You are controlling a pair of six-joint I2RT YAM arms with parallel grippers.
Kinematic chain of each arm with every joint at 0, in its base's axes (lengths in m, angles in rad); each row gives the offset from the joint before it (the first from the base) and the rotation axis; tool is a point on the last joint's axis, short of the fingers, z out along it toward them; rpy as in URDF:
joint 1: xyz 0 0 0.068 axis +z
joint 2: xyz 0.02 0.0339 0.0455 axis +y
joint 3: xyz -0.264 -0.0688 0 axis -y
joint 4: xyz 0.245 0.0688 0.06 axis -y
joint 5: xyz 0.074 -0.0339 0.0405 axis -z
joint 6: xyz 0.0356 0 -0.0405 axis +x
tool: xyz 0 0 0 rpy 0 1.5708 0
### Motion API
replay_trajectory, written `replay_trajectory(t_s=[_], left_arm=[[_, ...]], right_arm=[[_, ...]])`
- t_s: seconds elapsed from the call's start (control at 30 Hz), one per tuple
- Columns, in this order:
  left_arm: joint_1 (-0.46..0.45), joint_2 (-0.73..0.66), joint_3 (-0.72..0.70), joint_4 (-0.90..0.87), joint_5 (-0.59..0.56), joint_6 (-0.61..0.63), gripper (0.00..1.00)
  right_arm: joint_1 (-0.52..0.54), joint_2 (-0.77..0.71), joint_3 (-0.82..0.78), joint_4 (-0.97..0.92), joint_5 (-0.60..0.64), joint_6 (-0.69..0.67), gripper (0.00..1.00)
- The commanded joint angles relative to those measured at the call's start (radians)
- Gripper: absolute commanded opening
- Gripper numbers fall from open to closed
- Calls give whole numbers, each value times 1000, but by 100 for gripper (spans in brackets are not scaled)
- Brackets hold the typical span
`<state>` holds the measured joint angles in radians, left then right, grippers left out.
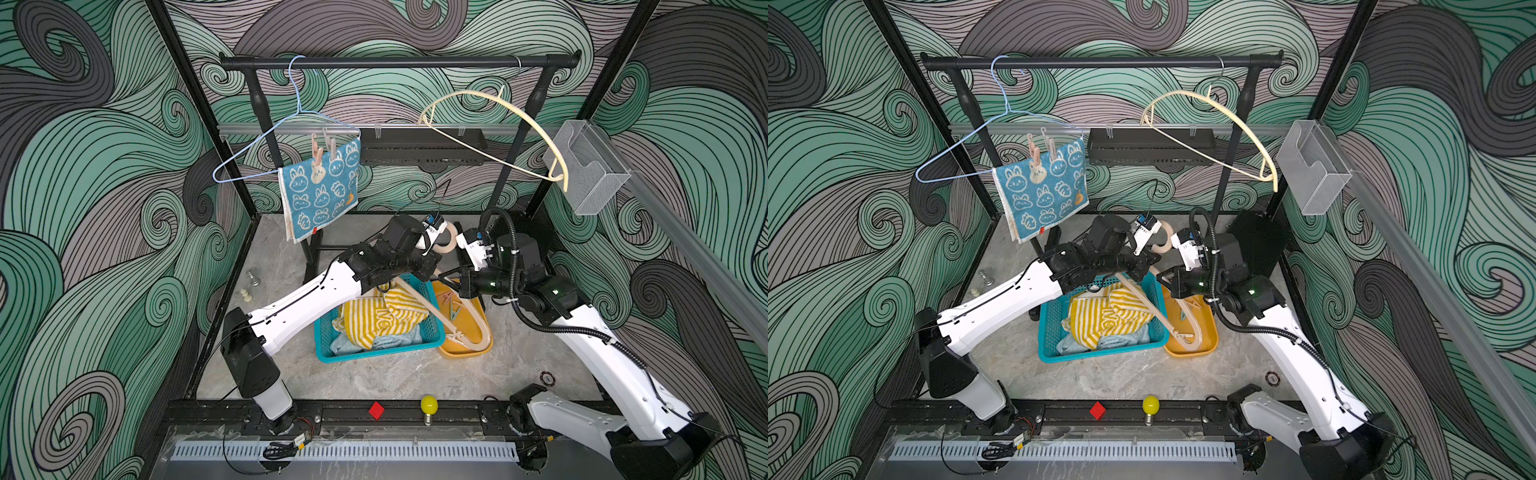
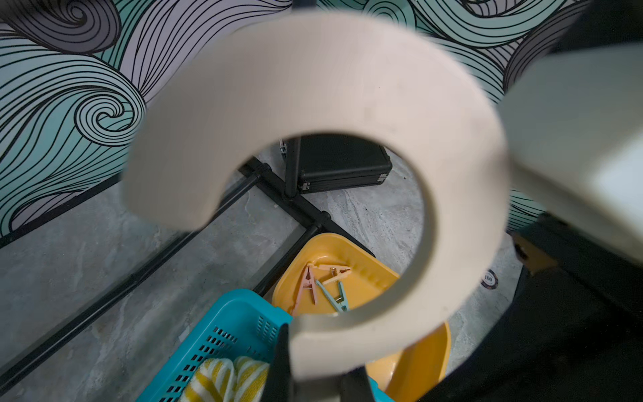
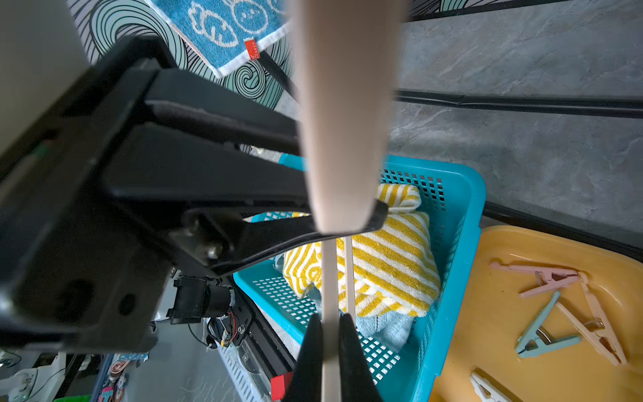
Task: Remove the clothespins securing towels to the hanger
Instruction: Place the hanger on the clothesline.
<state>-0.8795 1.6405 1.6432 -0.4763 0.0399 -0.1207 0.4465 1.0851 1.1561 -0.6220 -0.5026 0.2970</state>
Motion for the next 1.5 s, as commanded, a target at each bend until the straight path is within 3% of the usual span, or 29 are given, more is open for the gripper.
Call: replay_trajectory(t_s=[0.0,0.17,0.3,0.93,1.47], left_arm=[[-7,3,40,10,-29,-20,0],[-7,-5,34,8,-109,-53,0],[-6,-20,20,20,-175,-60,0],[70,-83,-8,28,-162,-55,0],[176,-141,7,29,9,-110,0]], right_arm=[[15,-2,24,30,20,8,14],[14,-17,1,36,54,13,37],[14,-29,-4,28,73,13,46],[9,-212,71,-86,258,-102,69],[-83,-322,-4,-138,31,-62,71]])
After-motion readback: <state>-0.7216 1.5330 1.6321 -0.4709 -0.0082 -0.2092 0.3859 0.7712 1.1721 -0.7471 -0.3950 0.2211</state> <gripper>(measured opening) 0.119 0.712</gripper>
